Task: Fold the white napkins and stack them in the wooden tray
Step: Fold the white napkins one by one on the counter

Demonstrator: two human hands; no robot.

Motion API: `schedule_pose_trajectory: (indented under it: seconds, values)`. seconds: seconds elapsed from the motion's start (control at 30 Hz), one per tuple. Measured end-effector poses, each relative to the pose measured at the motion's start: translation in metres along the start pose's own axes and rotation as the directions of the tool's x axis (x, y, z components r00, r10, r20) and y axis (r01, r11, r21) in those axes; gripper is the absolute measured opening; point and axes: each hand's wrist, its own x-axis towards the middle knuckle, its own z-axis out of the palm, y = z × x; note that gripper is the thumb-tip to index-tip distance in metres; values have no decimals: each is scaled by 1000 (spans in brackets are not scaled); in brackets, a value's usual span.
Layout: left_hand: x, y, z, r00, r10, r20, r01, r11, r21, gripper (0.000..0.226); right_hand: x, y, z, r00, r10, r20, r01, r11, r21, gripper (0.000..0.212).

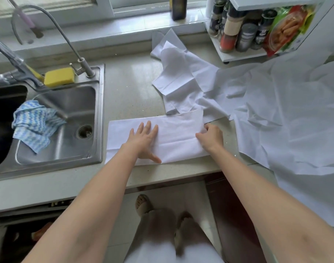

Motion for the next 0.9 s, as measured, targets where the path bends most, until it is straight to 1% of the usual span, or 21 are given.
schedule_pose_trajectory:
  seconds: [0.03,0.07,0.1,0.13,0.2,0.27,0.3,0.37,0.47,0.57,0.63,0.7,0.8,0.87,0.9]
  values:
    - [-2,0,1,1000,-2,8,3,1000,-23,134,-2,2,0,1000,-25,-10,25,998,53,7]
    - [-4,2,2,1000,-4,15,4,999,-36,134,-6,4,-2,999,-43,-32,46,994,102,13]
    - [-6,6,4,1000,-2,24,3,999,-35,135,-8,8,-4,996,-63,-58,70,989,133,25]
    - [-8,11,6,1000,3,31,-2,1000,-22,135,-10,13,-7,993,-86,-85,98,984,149,32]
    - [-8,22,9,1000,23,10,-23,1000,-8,124,-15,26,-19,984,-127,-123,144,980,136,30]
    - [-5,30,5,997,61,-52,-62,998,-13,104,-18,41,-31,975,-165,-149,178,981,80,25]
    - [-3,33,2,993,83,-79,-82,997,7,101,-19,48,-36,970,-182,-162,192,980,53,25]
    - [-1,39,0,989,105,-104,-101,994,42,111,-20,56,-41,958,-216,-187,226,974,31,24]
    - [-2,48,4,993,68,-94,-70,997,-19,131,-21,55,-45,943,-256,-213,272,961,53,28]
    - [-2,49,6,997,37,-72,-42,997,-67,137,-21,49,-49,944,-233,-235,267,956,125,44]
    - [1,47,5,998,19,-57,-25,995,-95,139,-21,45,-52,949,-201,-245,248,952,180,44]
    - [2,47,3,999,12,-38,-15,997,-81,140,-21,42,-56,955,-190,-229,239,948,209,41]
    - [-3,47,0,999,39,-29,-41,996,-76,138,-20,30,-62,977,-155,-148,185,959,216,34]
    - [-11,39,-2,995,76,-66,-87,979,-187,126,-19,18,-64,990,-113,-81,130,960,249,29]
    - [-17,32,-2,989,70,-134,-105,956,-274,113,-20,10,-62,994,-101,-51,111,954,278,25]
